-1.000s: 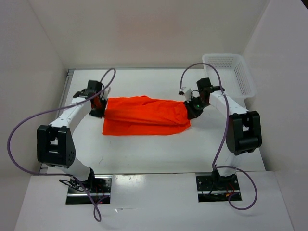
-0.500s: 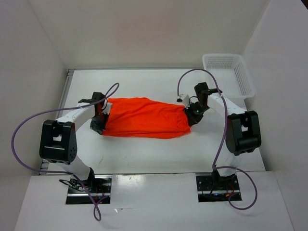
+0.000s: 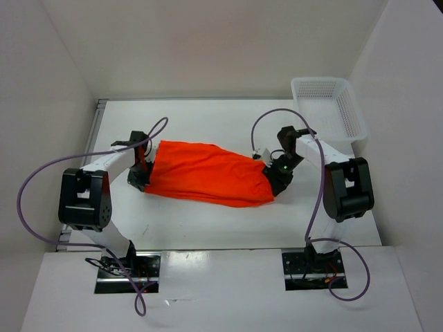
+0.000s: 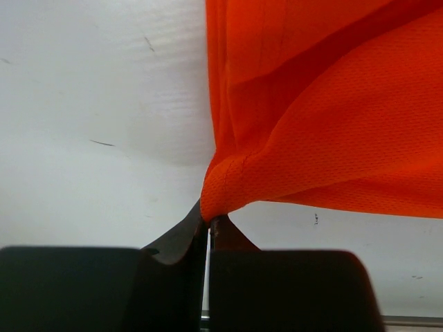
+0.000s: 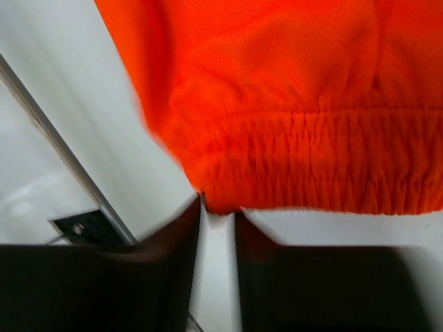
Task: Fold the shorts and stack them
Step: Fold the shorts
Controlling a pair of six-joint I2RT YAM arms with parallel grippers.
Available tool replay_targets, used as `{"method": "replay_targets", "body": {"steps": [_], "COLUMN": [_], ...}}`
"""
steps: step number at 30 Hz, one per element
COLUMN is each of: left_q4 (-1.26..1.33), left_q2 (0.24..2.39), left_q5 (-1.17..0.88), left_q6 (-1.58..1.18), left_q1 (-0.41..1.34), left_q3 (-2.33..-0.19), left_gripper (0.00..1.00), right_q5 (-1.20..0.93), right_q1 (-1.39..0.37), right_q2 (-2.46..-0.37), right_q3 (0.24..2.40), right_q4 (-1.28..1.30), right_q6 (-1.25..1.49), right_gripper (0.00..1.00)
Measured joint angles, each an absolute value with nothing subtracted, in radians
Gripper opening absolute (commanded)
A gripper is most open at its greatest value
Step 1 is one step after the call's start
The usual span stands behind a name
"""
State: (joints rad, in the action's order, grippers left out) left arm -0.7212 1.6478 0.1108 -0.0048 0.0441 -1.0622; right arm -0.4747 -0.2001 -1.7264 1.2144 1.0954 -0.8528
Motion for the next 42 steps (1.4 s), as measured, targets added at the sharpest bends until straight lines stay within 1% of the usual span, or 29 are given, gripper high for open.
{"method": "replay_targets", "body": {"steps": [1, 2, 3, 5, 6, 11, 14, 15, 16, 19, 22, 25, 29, 32, 34, 35, 38, 40, 42], "left_q4": [-0.721, -0.721, -0.722, -0.728, -0.731, -0.737, -0.760, -0.776, -0.789, -0.821, -0.845, -0.847, -0.817, -0.784, -0.758, -0.743, -0.704, -0.682, -0.670], "left_q2": [1.655, 1.663, 1.671, 1.686, 1.691, 1.692, 1.690, 1.687, 1.681, 1.640, 1.612, 1.639, 1.781, 1.940, 2.032, 2.069, 2.148, 2.186, 2.213], "left_q5": [0.110, 0.112, 0.114, 0.115, 0.115, 0.126, 0.129, 0.130, 0.129, 0.111, 0.059, 0.001, -0.033, -0.056, -0.073, -0.080, -0.086, -0.084, -0.083], "left_q6": [-0.005, -0.004, -0.004, -0.003, -0.003, -0.001, -0.002, -0.002, -0.001, -0.003, -0.003, -0.003, -0.003, -0.003, -0.004, -0.003, -0.003, -0.004, -0.004], "left_q1": [0.051, 0.059, 0.065, 0.076, 0.078, 0.078, 0.078, 0.078, 0.078, 0.076, 0.061, 0.033, 0.017, 0.017, 0.017, 0.019, 0.025, 0.033, 0.041], "left_q3": [-1.048, -1.035, -1.023, -1.009, -1.007, -1.007, -1.012, -1.020, -1.031, -1.076, -1.163, -1.265, -1.423, -1.584, -1.683, -1.718, -1.778, -1.795, -1.798], "left_gripper": [0.00, 0.00, 0.02, 0.06, 0.09, 0.52, 0.59, 0.63, 0.65, 0.67, 0.68, 0.71, 0.74, 0.75, 0.78, 0.88, 0.88, 0.88, 0.83], "right_q5": [-0.472, -0.458, -0.451, -0.437, -0.434, -0.475, -0.542, -0.564, -0.591, -0.599, -0.589, -0.583, -0.560, -0.541, -0.532, -0.528, -0.506, -0.489, -0.473], "right_q1": [-0.204, -0.205, -0.207, -0.207, -0.207, -0.199, -0.163, -0.146, -0.124, -0.088, -0.092, -0.099, -0.134, -0.171, -0.185, -0.190, -0.197, -0.200, -0.206], "right_q2": [-1.729, -1.730, -1.730, -1.731, -1.731, -1.731, -1.731, -1.731, -1.731, -1.731, -1.735, -1.764, -1.813, -1.832, -1.832, -1.832, -1.832, -1.832, -1.832], "right_q3": [1.200, 1.189, 1.182, 1.180, 1.180, 1.212, 1.262, 1.273, 1.278, 1.253, 1.215, 1.214, 1.215, 1.212, 1.208, 1.207, 1.200, 1.196, 1.191], "right_q4": [1.093, 1.094, 1.092, 1.082, 1.077, 1.103, 1.124, 1.124, 1.118, 1.080, 1.055, 1.036, 1.019, 0.998, 0.987, 0.982, 0.968, 0.957, 0.941], "right_q6": [-0.842, -0.827, -0.815, -0.789, -0.776, -0.748, -0.715, -0.698, -0.670, -0.562, -0.471, -0.419, -0.370, -0.339, -0.324, -0.316, -0.295, -0.281, -0.270], "right_gripper": [0.58, 0.70, 0.82, 0.86, 0.86, 0.88, 0.89, 0.89, 0.89, 0.88, 0.86, 0.85, 0.82, 0.81, 0.81, 0.81, 0.81, 0.77, 0.73]}}
